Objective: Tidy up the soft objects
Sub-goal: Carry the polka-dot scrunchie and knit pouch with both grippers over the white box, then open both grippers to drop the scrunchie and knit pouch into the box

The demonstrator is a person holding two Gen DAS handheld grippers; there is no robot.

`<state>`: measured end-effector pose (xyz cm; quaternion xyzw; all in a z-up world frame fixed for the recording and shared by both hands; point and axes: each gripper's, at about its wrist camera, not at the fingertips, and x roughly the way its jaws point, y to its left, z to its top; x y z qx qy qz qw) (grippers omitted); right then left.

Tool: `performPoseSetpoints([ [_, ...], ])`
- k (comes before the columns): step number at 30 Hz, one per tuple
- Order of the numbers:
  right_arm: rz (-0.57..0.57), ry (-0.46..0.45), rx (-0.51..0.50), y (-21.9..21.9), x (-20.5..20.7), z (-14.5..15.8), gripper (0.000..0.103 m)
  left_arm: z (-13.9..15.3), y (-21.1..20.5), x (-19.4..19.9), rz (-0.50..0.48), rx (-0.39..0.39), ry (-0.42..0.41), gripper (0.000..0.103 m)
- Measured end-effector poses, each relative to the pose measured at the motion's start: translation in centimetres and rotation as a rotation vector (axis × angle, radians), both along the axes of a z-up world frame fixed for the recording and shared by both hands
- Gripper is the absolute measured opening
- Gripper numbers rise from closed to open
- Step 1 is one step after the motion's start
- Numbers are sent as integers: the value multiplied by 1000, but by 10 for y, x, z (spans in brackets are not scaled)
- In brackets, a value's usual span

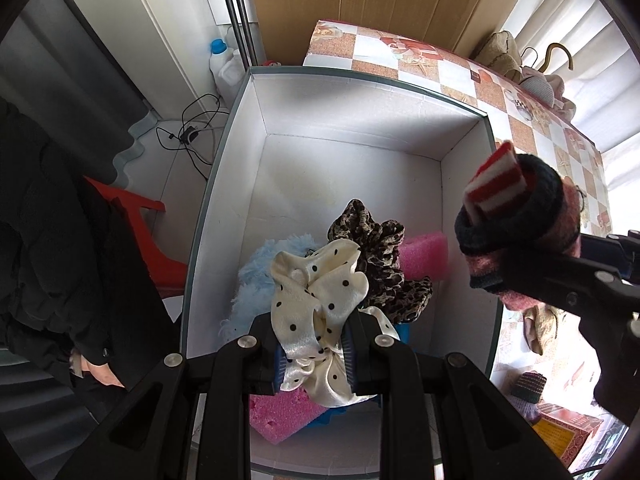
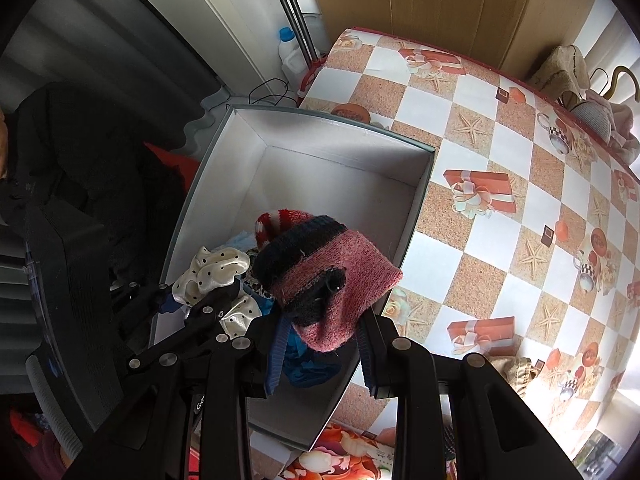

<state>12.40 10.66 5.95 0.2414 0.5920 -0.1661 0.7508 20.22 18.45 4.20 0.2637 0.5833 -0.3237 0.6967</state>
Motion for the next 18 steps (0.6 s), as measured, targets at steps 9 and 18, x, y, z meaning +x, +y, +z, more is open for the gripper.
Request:
performPoseSetpoints([
  [9,14,-14,24,-3,0,2,45,7,2,-3,7,-42,-8,67],
  [18,-5,5,-46,-9,-19,27,103,26,11,-16,15,-116,-28,93],
])
